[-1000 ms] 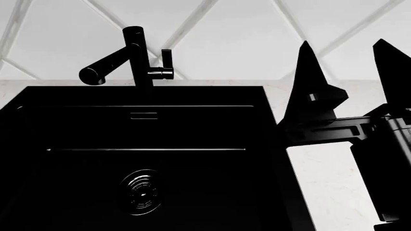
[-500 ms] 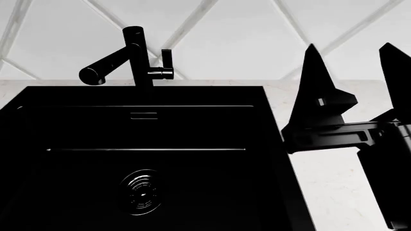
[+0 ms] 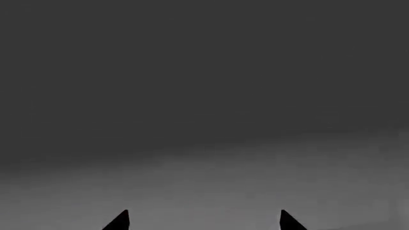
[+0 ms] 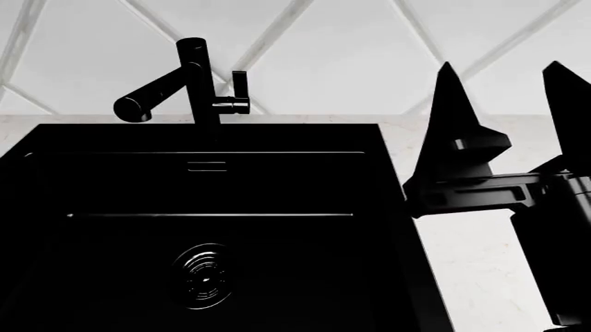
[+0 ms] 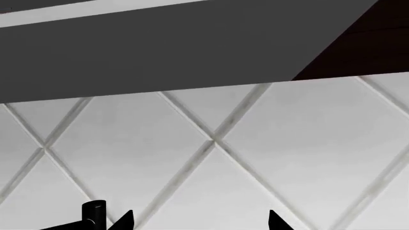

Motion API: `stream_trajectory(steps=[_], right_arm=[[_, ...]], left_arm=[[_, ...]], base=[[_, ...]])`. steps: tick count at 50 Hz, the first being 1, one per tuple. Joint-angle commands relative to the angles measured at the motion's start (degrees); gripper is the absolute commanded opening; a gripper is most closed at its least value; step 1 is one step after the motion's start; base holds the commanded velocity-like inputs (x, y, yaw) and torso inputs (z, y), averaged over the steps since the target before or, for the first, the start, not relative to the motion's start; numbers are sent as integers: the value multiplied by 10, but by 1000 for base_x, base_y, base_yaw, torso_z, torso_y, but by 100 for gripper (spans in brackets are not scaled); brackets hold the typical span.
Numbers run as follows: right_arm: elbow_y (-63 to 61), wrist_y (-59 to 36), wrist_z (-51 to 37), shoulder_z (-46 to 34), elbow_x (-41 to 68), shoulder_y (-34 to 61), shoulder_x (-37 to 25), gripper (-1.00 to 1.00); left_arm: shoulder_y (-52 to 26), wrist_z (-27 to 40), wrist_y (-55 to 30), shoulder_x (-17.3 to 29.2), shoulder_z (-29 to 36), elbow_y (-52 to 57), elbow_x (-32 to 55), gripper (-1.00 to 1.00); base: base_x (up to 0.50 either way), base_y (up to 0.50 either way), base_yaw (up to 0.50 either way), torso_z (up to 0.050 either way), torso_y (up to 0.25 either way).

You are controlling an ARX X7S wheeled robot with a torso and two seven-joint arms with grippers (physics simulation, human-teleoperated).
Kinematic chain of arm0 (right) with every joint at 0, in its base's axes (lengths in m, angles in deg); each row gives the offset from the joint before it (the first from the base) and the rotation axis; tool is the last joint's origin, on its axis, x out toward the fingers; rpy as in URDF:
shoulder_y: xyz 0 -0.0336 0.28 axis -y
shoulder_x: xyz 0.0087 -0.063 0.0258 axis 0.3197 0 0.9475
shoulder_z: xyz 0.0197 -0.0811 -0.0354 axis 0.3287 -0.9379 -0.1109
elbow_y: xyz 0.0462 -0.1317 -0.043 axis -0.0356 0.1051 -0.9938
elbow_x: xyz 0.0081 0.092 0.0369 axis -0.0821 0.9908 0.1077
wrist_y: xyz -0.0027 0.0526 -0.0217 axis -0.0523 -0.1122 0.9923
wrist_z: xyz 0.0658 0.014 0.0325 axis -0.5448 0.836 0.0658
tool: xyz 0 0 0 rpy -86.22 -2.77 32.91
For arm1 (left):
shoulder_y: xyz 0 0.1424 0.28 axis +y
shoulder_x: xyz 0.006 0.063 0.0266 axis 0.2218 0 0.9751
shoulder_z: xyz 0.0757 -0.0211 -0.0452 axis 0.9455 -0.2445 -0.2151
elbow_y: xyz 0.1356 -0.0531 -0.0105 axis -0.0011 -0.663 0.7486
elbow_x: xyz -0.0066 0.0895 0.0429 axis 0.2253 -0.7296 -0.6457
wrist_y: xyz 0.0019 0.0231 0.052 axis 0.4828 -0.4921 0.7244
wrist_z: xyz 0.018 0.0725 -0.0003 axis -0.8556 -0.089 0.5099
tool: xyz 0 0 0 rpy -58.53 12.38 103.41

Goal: Pick the chili pepper, brussel sprout from the counter and place them in the cabinet. Then close the cabinet.

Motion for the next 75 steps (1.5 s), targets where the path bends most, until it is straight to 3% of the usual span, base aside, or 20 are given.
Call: stream_trajectory(steps=[1,15,26,62,75], right_arm=[[1,-17,15,10,-15,-6,16,100],[1,-29,26,29,-13,-12,26,100],[2,-31,21,41,1,-13,24,100],[4,-46,35,54,-1,-18,43,100],[6,-75,74,70,-39,-26,74,100]], left_arm=[[0,-61,-27,-4,-6,46,25,100],[0,-121,-98,-1,-19,114,102,100],[6,-131,-171,-1,-34,217,155,100],[53,-73,-460,22,-70,690,247,100],[97,-32,-486,47,-72,813,292,100]], base=[[0,0,0,0,0],[0,0,0,0,0],[0,0,0,0,0],[0,0,0,0,0],[0,0,0,0,0]])
